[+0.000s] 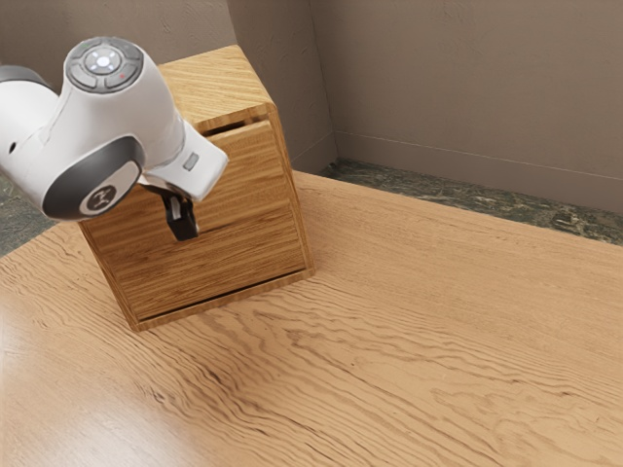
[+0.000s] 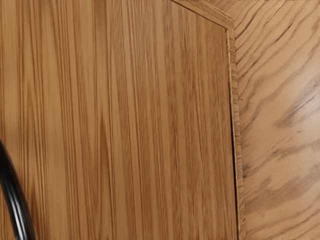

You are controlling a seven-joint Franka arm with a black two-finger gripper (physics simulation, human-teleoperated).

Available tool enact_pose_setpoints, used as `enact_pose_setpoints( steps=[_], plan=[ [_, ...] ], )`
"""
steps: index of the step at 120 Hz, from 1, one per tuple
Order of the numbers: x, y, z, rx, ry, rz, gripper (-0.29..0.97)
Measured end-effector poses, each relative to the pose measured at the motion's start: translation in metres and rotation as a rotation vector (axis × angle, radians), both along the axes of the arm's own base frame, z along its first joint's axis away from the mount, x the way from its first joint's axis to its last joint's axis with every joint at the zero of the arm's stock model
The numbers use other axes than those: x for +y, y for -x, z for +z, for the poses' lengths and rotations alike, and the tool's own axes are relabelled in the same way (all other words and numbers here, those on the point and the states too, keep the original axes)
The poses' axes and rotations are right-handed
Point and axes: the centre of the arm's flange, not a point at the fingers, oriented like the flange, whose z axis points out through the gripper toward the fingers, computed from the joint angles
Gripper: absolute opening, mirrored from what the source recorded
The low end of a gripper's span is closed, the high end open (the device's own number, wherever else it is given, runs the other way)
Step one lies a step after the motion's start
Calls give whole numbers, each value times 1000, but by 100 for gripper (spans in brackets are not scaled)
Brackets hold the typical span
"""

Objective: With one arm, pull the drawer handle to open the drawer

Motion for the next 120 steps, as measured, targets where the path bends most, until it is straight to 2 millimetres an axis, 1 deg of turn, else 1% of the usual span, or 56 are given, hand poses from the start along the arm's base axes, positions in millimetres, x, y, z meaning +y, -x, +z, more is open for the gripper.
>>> enact_pose_setpoints(
  steps=[10, 16, 24, 37, 51, 70, 95, 105, 120],
  plan=[
    [-8, 2, 2, -4, 6, -12, 66],
    [-11, 3, 0, -1, 8, -16, 69],
    [-17, 3, -1, 1, 10, -25, 68],
    [-26, 11, 1, -6, 16, -36, 67],
    [-29, 22, 2, -15, 26, -28, 68],
    [-34, 25, -2, -18, 38, -14, 68],
    [-39, 33, -2, -34, 62, 10, 67],
    [-45, 38, 0, -40, 66, 12, 66],
    [-52, 45, 0, -44, 70, 14, 67]
  ],
)
